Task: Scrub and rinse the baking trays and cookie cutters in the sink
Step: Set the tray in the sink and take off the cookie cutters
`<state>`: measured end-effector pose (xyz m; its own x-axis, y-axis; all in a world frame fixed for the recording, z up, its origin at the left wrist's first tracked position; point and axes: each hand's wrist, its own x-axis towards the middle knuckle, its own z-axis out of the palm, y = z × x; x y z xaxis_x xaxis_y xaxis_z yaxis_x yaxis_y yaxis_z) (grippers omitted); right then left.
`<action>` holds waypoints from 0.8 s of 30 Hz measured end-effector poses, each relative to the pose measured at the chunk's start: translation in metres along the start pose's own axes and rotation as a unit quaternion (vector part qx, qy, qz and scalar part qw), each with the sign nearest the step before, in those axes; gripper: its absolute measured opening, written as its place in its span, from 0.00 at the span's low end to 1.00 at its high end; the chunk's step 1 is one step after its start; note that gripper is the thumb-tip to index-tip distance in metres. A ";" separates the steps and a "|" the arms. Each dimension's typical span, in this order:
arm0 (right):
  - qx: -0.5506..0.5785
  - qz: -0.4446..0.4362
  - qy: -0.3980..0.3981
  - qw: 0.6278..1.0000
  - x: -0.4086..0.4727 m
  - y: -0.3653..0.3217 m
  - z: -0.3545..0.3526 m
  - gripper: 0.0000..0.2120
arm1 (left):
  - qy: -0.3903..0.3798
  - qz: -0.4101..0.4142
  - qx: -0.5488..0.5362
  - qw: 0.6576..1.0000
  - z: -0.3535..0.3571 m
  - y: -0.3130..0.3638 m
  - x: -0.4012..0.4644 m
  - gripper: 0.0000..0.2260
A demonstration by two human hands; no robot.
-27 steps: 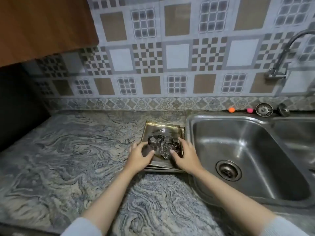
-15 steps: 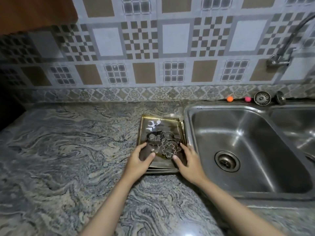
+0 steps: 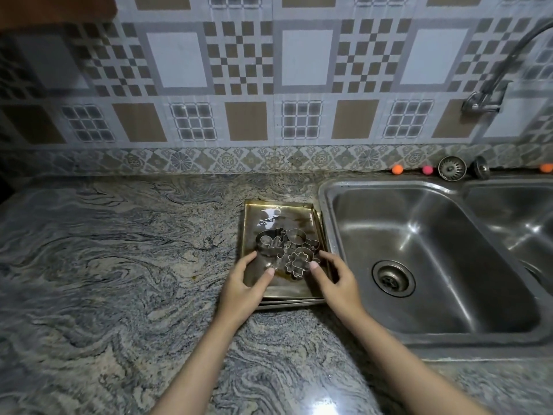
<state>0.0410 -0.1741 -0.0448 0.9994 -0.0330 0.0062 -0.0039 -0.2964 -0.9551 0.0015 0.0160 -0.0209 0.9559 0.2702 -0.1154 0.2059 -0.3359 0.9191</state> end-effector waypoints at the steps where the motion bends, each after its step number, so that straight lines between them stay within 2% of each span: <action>1: 0.015 0.009 0.005 1.000 0.000 0.001 0.000 0.16 | -0.001 0.001 0.001 1.000 0.000 0.000 0.000 0.25; 5: 0.067 0.030 0.015 0.997 0.000 0.002 0.001 0.09 | 0.003 0.003 -0.019 1.000 0.001 0.002 -0.002 0.24; 9: 0.108 0.034 0.016 0.993 0.000 0.001 0.000 0.15 | 0.007 0.013 -0.037 0.999 0.000 0.003 -0.004 0.23; 13: 0.088 0.003 0.034 0.995 0.002 -0.011 -0.006 0.09 | 0.012 0.031 -0.035 0.999 0.002 0.005 -0.008 0.25; 19: 0.035 -0.043 0.025 0.998 -0.007 -0.012 -0.018 0.23 | -0.014 0.064 -0.001 0.998 0.003 0.015 -0.001 0.32; 24: 0.035 -0.051 0.025 0.998 -0.008 -0.006 -0.046 0.27 | -0.035 0.093 0.011 0.995 0.024 0.031 -0.002 0.29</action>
<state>0.0312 -0.2154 -0.0252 0.9916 -0.0538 0.1178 0.1023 -0.2328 -0.9671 0.0115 -0.0164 -0.0012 0.9899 0.1390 0.0294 0.0281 -0.3941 0.9187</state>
